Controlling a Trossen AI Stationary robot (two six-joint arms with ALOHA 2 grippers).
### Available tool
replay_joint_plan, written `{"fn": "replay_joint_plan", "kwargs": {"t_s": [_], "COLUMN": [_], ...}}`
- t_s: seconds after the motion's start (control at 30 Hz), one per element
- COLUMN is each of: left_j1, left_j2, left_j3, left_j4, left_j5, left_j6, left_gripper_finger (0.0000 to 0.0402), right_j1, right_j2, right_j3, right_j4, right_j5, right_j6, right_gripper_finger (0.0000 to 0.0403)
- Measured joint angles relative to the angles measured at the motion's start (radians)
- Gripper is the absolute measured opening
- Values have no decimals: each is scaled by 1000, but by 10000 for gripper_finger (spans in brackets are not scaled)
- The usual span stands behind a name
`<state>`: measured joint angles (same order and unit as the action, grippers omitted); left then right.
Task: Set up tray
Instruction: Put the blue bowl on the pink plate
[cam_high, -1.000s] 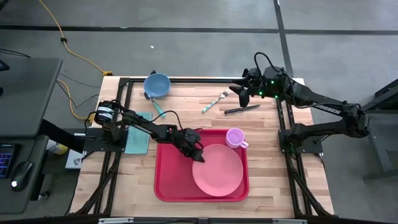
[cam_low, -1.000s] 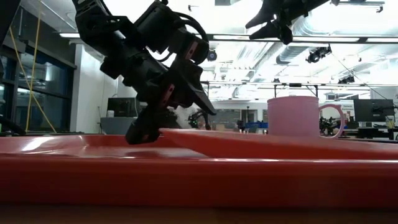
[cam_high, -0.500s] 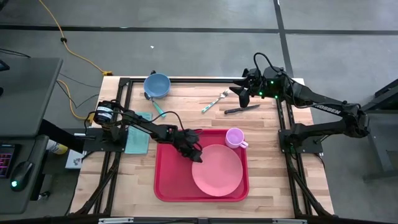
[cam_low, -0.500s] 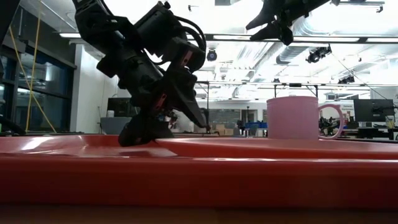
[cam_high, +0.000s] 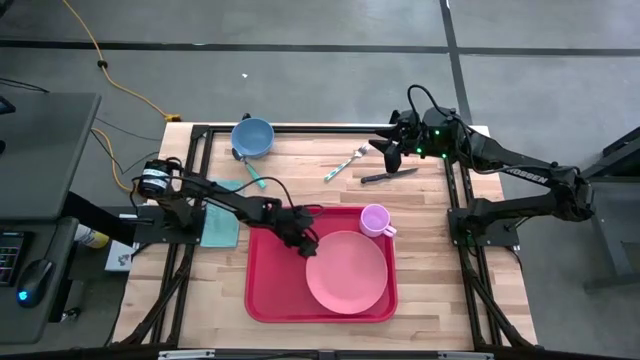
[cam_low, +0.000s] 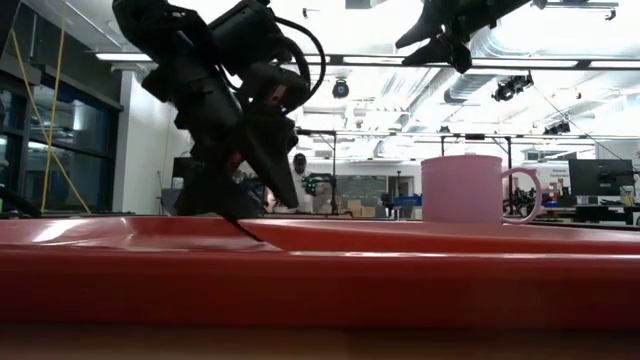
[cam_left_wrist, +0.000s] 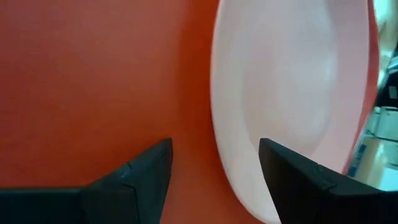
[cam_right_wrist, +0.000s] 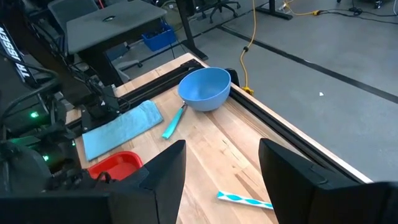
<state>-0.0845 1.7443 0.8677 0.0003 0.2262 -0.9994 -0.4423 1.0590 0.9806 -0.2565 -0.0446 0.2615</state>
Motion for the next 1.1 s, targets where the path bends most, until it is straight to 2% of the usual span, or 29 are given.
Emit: {"fn": "replay_joint_plan", "kwargs": {"t_s": [0.23, 0.43, 0.63, 0.7, 0.8, 0.9, 1.1], "left_j1": [0, 0, 2, 12, 25, 37, 78], "left_j2": [-52, -105, -157, -174, -172, -172, -190], "left_j3": [1, 31, 195, 273, 429, 584, 842], "left_j4": [-41, -188, -394, -549, -789, -1046, -1433], "left_j5": [-23, -39, -119, -166, -298, -478, -829], "left_j6": [20, 76, 247, 332, 439, 524, 577], "left_gripper_finger": [270, 270, 270, 270, 270, 270, 270], "right_j1": [0, 0, 0, 0, 0, 0, 0], "right_j2": [0, 0, 0, 0, 0, 0, 0], "right_j3": [0, 0, 0, 0, 0, 0, 0], "right_j4": [-3, -14, -19, -17, -16, -16, -16], "right_j5": [2, 0, -16, -18, -18, -19, -19], "right_j6": [2, 4, 11, 11, 11, 11, 29], "right_gripper_finger": [181, 181, 181, 181, 181, 181, 181]}}
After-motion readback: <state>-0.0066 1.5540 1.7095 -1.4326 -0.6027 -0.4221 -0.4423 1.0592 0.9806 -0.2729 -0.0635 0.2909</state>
